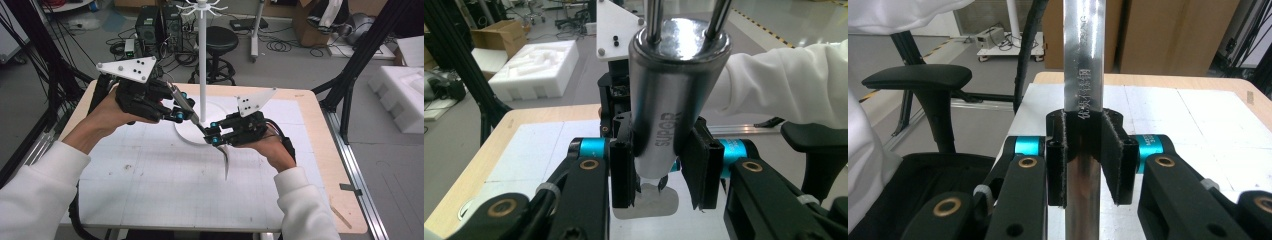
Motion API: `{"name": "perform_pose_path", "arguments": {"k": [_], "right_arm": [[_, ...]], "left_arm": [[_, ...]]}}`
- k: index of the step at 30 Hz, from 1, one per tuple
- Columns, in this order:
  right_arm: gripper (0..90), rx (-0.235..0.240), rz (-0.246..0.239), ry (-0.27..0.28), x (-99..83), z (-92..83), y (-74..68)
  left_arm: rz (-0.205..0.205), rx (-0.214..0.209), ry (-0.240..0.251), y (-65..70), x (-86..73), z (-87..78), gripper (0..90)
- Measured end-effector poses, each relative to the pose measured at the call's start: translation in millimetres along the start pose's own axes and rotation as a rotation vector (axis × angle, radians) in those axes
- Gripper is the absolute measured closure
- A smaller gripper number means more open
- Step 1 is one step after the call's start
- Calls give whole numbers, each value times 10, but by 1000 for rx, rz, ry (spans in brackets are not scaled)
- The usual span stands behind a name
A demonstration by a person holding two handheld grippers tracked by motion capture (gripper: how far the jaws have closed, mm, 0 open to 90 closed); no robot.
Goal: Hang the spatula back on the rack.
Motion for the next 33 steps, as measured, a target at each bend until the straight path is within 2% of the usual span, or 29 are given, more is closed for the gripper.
{"name": "perform_pose_path", "arguments": {"k": [7, 11, 15, 26, 27, 28, 31, 32, 33], "right_arm": [[745, 5, 6, 1, 11, 19, -5], [740, -2, 8, 11, 22, 27, -4], [733, -5, 7, 8, 29, 48, -11], [720, -1, 21, 14, 41, 86, -17], [708, -21, 17, 17, 44, 78, -5], [708, -21, 17, 17, 44, 78, -5], [734, -24, 21, 18, 41, 63, -3], [806, -2, 27, 18, 42, 61, -14], [825, -10, 14, 17, 48, 52, -12]], "left_arm": [[-16, 13, -1, 15, 18, -8, 681], [-12, 22, 6, 23, 33, -15, 682], [14, 25, 6, 49, 49, 4, 683], [-2, 39, 12, 60, 96, 43, 686], [-3, 37, 18, 58, 101, 43, 688], [-3, 36, 20, 57, 106, 42, 688], [-9, 38, -1, 56, 100, 53, 692], [-7, 36, -12, 55, 92, 58, 692], [-7, 35, -21, 56, 86, 64, 692]]}}
Point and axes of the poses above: each handheld gripper's, and its own axes: z roughly forward along the jaws, x roughly out of its top, y roughly to its right, the point moved 4 cm from there along z, roughly forward along the jaws, and after that the axes turned 8 degrees about -y, right-handed, at the moved point
